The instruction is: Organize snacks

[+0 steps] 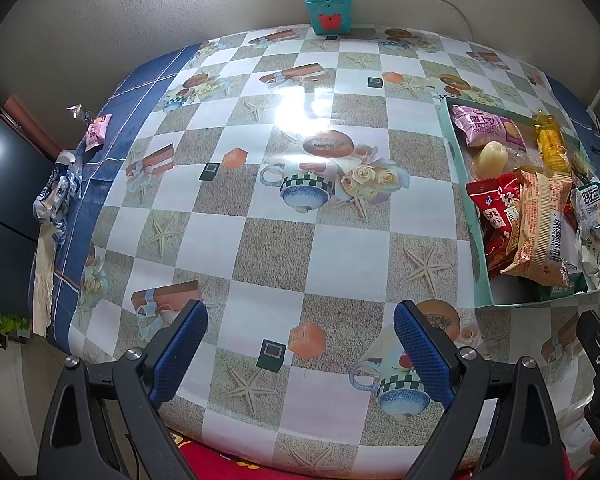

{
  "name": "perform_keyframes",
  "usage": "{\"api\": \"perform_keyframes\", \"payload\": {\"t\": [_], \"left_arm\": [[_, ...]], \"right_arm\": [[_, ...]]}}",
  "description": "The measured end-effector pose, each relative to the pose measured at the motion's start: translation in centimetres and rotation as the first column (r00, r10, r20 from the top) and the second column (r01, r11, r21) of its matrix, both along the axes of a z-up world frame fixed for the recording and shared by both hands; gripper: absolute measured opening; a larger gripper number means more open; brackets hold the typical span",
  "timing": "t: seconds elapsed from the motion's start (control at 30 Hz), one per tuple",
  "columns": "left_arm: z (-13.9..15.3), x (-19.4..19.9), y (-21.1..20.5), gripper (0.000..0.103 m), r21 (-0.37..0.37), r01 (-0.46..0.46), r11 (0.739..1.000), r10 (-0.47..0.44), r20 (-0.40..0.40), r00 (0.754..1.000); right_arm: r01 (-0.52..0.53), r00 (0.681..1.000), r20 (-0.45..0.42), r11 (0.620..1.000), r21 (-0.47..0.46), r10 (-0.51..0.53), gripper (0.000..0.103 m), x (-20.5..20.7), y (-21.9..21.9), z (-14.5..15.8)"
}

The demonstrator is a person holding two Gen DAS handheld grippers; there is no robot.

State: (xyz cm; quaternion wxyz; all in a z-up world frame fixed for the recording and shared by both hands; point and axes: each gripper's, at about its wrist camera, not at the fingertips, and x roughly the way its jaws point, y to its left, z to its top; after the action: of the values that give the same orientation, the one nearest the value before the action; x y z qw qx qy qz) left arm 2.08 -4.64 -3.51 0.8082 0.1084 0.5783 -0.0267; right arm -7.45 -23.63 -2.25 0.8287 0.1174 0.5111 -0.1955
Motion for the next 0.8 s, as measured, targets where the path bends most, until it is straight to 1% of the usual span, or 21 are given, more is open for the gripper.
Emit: {"api": "perform_keyframes", "payload": {"t": [0.6,0.8], "left_arm": [[-0.07,-0.06,0.1,0.095,-0.003,-0.003,1.0,0.003,0.001,1.0],[0.52,-0.16,0.03,0.095,-0.014,0.001,1.0,0.0,0.026,1.0]], "right_arm": [[-0.009,1.0,-0.005,1.0,0.0,0.009,0.103,0.06,0.17,-0.2],[-0.01,1.0,-0.006,1.0,0.001,0.01,0.103,0.01,0.21,-0.28]]}}
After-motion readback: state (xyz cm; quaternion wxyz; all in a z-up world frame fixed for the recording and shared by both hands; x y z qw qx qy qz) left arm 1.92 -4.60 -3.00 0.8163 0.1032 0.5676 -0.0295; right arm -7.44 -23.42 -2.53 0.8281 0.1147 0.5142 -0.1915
